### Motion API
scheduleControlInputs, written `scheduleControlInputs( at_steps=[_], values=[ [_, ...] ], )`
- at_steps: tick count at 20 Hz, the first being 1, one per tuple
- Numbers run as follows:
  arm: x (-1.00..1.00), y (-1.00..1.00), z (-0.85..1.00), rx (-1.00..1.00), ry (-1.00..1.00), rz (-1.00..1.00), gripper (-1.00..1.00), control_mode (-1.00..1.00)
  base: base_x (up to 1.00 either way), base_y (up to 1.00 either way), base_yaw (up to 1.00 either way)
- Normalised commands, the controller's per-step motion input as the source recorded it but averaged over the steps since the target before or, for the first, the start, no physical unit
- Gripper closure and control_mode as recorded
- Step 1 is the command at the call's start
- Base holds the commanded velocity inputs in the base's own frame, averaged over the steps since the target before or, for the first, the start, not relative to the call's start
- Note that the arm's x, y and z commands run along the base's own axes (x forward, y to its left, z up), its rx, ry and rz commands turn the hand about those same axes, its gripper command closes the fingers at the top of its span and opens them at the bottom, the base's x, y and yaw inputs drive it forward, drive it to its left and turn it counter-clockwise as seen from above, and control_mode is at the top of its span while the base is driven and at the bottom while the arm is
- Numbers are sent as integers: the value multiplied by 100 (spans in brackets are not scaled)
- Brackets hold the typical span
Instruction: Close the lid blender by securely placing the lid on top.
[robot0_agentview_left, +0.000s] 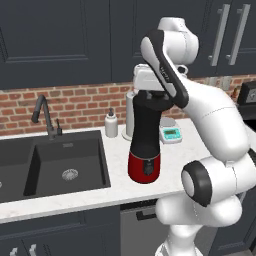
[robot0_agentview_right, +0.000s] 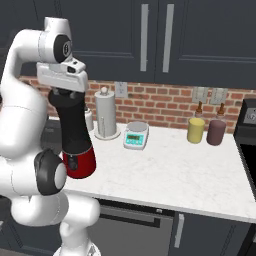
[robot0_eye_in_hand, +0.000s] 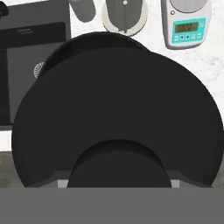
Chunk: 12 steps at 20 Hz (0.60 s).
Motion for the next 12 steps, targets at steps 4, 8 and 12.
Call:
scheduleControlInputs(
  at_steps=[4, 8, 12],
  values=[
    [41, 14, 0, 0, 8, 6, 100, -100, 0, 0, 0],
    [31, 7, 0, 0, 10, 3, 100, -100, 0, 0, 0],
    [21, 4, 0, 0, 11, 0, 100, -100, 0, 0, 0]
  ],
)
